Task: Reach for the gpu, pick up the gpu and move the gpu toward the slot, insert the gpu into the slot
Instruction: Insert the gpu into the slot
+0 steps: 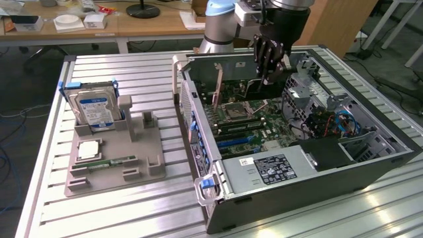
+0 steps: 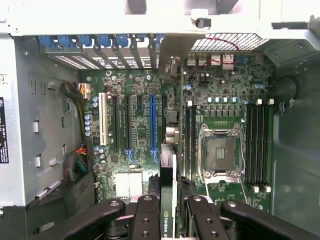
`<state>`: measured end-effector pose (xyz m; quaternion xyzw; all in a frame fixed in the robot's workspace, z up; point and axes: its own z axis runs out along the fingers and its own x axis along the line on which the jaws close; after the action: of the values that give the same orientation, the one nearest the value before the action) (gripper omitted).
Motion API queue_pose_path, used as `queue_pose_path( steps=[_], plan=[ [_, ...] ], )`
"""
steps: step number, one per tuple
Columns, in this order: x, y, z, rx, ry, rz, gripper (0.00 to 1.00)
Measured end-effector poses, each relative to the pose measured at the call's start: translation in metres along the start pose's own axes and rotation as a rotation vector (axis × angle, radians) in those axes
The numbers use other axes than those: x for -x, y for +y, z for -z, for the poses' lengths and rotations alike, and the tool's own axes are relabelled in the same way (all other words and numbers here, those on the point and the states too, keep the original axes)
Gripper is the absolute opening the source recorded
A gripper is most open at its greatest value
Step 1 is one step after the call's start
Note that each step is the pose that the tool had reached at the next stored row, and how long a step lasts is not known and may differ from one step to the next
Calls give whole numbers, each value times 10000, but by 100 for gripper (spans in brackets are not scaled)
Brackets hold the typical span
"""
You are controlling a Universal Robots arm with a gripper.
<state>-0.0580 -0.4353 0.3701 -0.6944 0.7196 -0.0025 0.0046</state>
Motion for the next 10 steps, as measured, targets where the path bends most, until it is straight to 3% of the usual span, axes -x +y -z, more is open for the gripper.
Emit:
queue_pose_path(
  steps=[10],
  plan=[
    [0, 1, -54, 1, -5, 0, 26]
  ],
)
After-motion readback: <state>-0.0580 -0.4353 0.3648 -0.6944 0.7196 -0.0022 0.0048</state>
